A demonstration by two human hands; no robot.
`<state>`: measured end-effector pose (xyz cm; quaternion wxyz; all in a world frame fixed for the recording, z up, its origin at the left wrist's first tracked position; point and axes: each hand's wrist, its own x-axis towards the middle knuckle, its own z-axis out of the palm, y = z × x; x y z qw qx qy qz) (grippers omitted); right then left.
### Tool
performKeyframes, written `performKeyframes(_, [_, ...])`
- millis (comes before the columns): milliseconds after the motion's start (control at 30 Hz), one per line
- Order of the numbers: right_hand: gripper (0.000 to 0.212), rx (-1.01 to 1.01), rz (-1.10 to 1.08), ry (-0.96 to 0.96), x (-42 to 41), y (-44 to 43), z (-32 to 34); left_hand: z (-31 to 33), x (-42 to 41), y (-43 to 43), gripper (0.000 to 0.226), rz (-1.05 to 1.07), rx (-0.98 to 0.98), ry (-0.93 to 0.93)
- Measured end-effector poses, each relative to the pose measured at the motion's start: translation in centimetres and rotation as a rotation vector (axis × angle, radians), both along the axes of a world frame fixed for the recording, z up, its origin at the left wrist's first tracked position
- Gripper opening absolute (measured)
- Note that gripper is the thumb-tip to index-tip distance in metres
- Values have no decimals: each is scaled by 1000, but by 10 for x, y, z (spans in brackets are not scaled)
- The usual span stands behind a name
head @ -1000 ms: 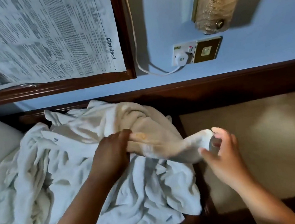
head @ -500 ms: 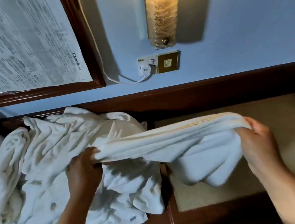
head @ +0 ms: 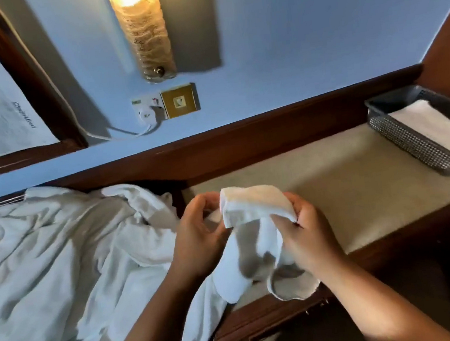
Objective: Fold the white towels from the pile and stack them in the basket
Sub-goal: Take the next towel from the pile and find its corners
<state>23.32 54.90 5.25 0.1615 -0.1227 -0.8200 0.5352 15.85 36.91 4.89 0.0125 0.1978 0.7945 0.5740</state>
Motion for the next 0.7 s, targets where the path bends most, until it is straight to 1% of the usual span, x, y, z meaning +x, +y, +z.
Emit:
performKeyframes(33, [12, -74, -15, 0, 4, 7, 8, -15, 1, 1, 28, -64, -76, -40])
performKeyframes(100, [22, -209, -67, -7, 15, 19, 20, -52, 6, 1, 32, -157, -331, -24])
performKeyframes(133, [27, -283, -129, -6, 21, 25, 23, -69, 7, -1, 35, -169, -427, -17])
performKeyframes(167, [29, -368, -209, -3, 26, 30, 27, -82, 9, -4, 42, -171, -474, -34])
performKeyframes(200, [27, -458, -283, 9, 35, 38, 33, -94, 10, -2, 54, -161, -496, -52])
performKeyframes(233, [20, -555, -312, 19, 44, 44, 39, -102, 10, -2, 69, -116, -496, -61])
performKeyframes(267, [16, -654, -302, 26, 51, 46, 44, -106, 10, -3, 82, -52, -490, -64])
performKeyframes(300, [17, -715, -290, 22, 59, 49, 49, -109, 6, 0, 92, -17, -488, -59])
performKeyframes(333, [20, -752, -290, 4, 66, 53, 52, -109, 2, 7, 97, -29, -509, -31])
performKeyframes(367, [24, -779, -302, -19, 73, 56, 50, -110, -3, 13, 93, -99, -552, 2])
performKeyframes(433, [31, -807, -333, -38, 84, 60, 43, -113, -12, 27, 62, -301, -616, 50])
performKeyframes(467, [33, -816, -368, -34, 88, 65, 35, -111, -14, 33, 51, -359, -601, 55])
performKeyframes(500, [33, -816, -439, -33, 91, 71, 28, -110, -13, 37, 47, -371, -539, 46])
performKeyframes(533, [30, -767, -552, -54, 92, 80, 19, -106, -13, 41, 43, -361, -487, 31])
performKeyframes(567, [30, -655, -665, -119, 94, 90, 10, -100, -13, 43, 36, -348, -451, 49])
performKeyframes(600, [40, -480, -739, -216, 95, 99, 3, -91, -13, 46, 27, -352, -430, 114])
performKeyframes(633, [62, -294, -748, -326, 96, 108, -5, -82, -12, 50, 19, -387, -425, 180])
performKeyframes(667, [85, -122, -687, -391, 97, 114, -12, -71, -9, 57, 15, -449, -431, 226])
performKeyframes(700, [103, 21, -565, -417, 97, 117, -19, -58, -4, 66, 16, -520, -457, 257])
